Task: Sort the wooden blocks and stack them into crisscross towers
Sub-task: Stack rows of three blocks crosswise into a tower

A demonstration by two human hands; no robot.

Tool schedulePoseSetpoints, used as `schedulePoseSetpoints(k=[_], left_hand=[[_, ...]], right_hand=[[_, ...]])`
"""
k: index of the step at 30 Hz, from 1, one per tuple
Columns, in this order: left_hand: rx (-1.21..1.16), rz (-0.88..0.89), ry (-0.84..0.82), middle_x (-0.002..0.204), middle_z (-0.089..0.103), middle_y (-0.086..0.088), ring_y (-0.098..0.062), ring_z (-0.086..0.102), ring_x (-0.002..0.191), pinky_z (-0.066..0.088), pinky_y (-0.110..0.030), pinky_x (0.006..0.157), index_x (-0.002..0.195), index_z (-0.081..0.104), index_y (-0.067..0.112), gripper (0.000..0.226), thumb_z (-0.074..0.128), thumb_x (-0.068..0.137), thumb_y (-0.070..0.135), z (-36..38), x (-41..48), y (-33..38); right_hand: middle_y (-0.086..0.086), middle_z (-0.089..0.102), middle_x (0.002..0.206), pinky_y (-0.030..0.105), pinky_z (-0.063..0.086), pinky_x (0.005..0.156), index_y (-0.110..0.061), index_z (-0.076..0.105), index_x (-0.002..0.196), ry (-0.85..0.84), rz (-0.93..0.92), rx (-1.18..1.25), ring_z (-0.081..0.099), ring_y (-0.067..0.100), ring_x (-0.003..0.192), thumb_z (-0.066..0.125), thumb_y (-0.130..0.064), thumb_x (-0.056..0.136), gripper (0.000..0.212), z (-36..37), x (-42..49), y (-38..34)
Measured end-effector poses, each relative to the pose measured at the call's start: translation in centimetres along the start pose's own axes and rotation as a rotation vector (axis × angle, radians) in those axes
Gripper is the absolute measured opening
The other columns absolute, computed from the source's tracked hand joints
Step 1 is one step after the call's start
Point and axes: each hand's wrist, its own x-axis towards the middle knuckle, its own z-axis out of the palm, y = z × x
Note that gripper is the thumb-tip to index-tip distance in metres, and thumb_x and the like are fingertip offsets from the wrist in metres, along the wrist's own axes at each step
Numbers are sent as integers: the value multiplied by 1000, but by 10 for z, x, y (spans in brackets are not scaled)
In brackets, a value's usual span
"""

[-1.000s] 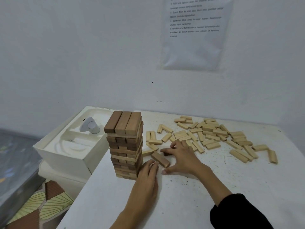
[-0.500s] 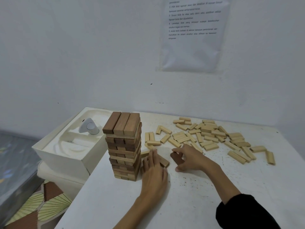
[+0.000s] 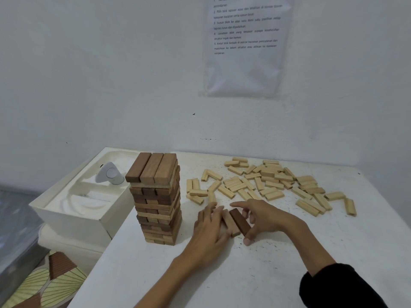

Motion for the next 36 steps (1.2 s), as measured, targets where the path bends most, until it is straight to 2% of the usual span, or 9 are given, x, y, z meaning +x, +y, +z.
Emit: schedulePoseSetpoints(k=[5, 9, 13, 16, 21, 24, 27, 32, 36], left_hand=[[-112, -152, -99, 148, 9, 3, -18, 14, 137, 24, -27, 110, 148, 14, 19, 83, 67, 85, 27, -11, -11, -10], [-185, -155, -31, 131, 22, 8, -13, 36, 124, 39, -5, 83, 145, 27, 21, 81, 74, 80, 17, -9, -9, -17], [-244, -149, -7, 127, 23, 8, -22, 37, 128, 43, -27, 99, 143, 30, 20, 75, 72, 81, 12, -5, -1, -15], [-188, -150, 5, 142, 19, 0, -22, 24, 135, 30, -33, 111, 146, 22, 18, 75, 65, 87, 34, -1, -2, -8], [18, -253, 41, 146, 14, -3, -24, 17, 135, 22, -36, 109, 148, 8, 15, 116, 33, 59, 85, 10, 3, 14], [127, -228, 48, 146, 16, -1, -22, 18, 133, 21, -37, 108, 148, 8, 16, 117, 22, 52, 82, 15, 10, 13], [102, -106, -48, 144, 25, -3, -21, 25, 131, 25, -36, 106, 147, 12, 16, 97, 46, 70, 64, 7, 18, 10], [-2, 113, -266, 148, 31, 3, -10, 25, 133, 16, -34, 116, 149, 5, 22, 87, 62, 83, 24, -17, 21, 2], [-181, 188, -122, 153, 9, 13, 3, -2, 139, -2, -30, 118, 146, 9, 29, 73, 48, 84, 29, -9, 7, -3]], right_hand=[[-10, 46, 96, 22, 43, 79, -29, 31, 144, -60, -30, 11, 47, 5, 78, 87, -16, 60, 101, -4, 1, -3], [-9, 49, 95, 23, 43, 77, -28, 23, 147, -137, -19, -9, 49, 4, 77, 86, -17, 63, 106, -8, 7, -8], [-9, 50, 92, 20, 45, 72, -24, 30, 145, -192, 1, -91, 49, 3, 75, 86, -18, 63, 99, -12, 8, -12], [-9, 52, 93, 13, 43, 55, -20, 24, 147, -196, 53, -6, 53, 8, 74, 80, -2, 69, 98, -13, 4, -9], [-9, 53, 95, 29, 50, 77, -17, 36, 143, 33, 42, -33, 53, 14, 82, 53, 15, 81, 71, -14, 2, 3], [-6, 54, 102, 30, 48, 85, -16, 45, 137, 138, -13, -40, 53, 13, 92, 38, 12, 87, 58, -11, -1, 7], [1, 57, 111, 26, 43, 91, -15, 50, 133, 273, -40, -44, 52, 17, 108, 37, 8, 90, 50, -2, -3, 14], [-4, 51, 125, 14, 34, 88, -22, 50, 132, 618, -43, 476, 45, 5, 111, 45, -19, 98, 34, 36, -17, 1], [-15, 39, 138, 21, 24, 103, -32, 39, 138, 629, 44, 898, 33, 3, 130, 39, -41, 95, 44, 64, -26, -16]])
